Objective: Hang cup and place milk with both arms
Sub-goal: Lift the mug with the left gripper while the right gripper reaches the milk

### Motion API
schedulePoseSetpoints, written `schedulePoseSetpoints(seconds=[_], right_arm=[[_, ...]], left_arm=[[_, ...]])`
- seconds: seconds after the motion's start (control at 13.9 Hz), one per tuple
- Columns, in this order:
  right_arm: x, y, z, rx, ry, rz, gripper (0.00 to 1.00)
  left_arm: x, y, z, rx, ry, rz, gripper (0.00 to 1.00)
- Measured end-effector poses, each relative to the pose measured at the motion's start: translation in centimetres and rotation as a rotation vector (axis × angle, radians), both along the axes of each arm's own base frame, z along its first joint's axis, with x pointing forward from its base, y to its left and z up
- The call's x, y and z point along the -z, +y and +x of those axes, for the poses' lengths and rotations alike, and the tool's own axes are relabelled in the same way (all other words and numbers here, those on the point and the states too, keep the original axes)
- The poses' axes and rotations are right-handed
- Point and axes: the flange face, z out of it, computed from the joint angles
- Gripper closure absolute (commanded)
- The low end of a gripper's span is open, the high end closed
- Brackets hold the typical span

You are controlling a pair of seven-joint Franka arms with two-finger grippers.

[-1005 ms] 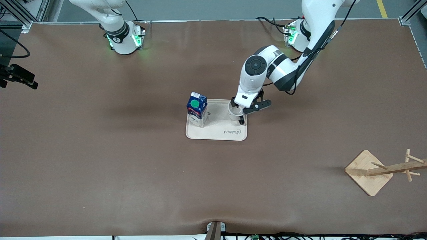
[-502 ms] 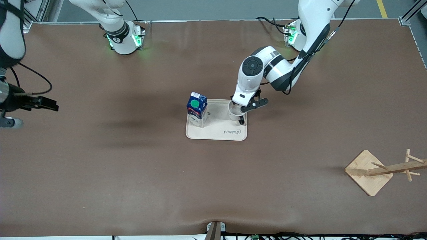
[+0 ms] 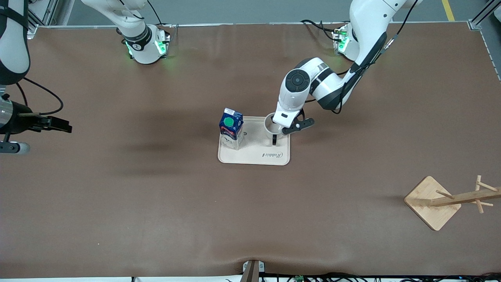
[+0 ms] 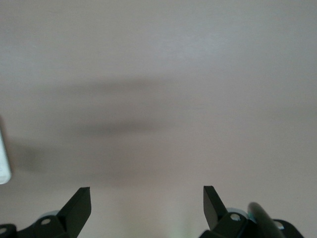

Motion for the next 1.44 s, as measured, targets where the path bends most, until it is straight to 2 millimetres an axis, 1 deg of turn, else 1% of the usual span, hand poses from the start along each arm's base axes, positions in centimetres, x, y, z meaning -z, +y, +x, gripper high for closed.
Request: schedulePoseSetpoints(seconds=[0.14, 0.22, 0.29, 0.43, 0.5, 0.57, 0.65, 0.79, 0.86, 1.0, 1.15, 1.22, 1.29, 1.44], right_arm=[[0.0, 1.5, 0.1, 0.014, -0.002, 0.056, 0.00], [0.0, 2.0, 0.2, 0.022, -0.002, 0.087, 0.00], [0.2, 2.3, 0.2, 0.038, 0.000, 0.121, 0.00], [0.7, 3.2, 0.5, 0.112, 0.020, 0.182, 0.00], [0.9, 4.2, 0.5, 0.163, 0.036, 0.207, 0.00], [1.0, 5.8, 0.6, 0.208, 0.053, 0.222, 0.00], [1.0, 8.1, 0.5, 0.242, 0.070, 0.223, 0.00], [1.0, 14.5, -0.1, 0.258, 0.096, 0.205, 0.00], [1.1, 18.1, -0.6, 0.260, 0.099, 0.194, 0.00], [1.8, 24.8, -1.9, 0.277, 0.106, 0.170, 0.00], [3.3, 31.0, -3.5, 0.306, 0.123, 0.137, 0.00], [4.4, 33.4, -4.1, 0.315, 0.127, 0.118, 0.00], [5.4, 35.2, -4.5, 0.320, 0.121, 0.106, 0.00], [7.2, 37.8, -4.7, 0.341, 0.103, 0.103, 0.00]], left_arm=[[-1.3, -0.1, 1.3, -0.015, -0.023, -0.018, 1.00], [-2.3, 0.0, 2.2, -0.025, -0.038, -0.023, 1.00], [-3.7, 0.3, 3.2, -0.036, -0.051, -0.020, 1.00], [-7.8, 1.0, 5.2, -0.049, -0.073, 0.006, 1.00], [-10.4, 1.6, 6.2, -0.044, -0.082, 0.024, 1.00], [-13.0, 2.6, 7.4, -0.036, -0.092, 0.038, 1.00], [-15.5, 3.7, 8.6, -0.031, -0.106, 0.046, 1.00], [-19.8, 6.7, 11.2, -0.024, -0.146, 0.042, 1.00], [-21.4, 8.6, 12.5, -0.019, -0.168, 0.036, 1.00], [-24.0, 12.6, 14.8, -0.031, -0.177, 0.032, 1.00], [-26.7, 16.6, 16.6, 0.005, -0.169, 0.041, 1.00], [-27.9, 18.8, 17.3, 0.038, -0.167, 0.046, 1.00], [-28.8, 21.2, 18.1, 0.063, -0.166, 0.049, 1.00], [-29.8, 26.0, 19.3, 0.103, -0.169, 0.054, 1.00]])
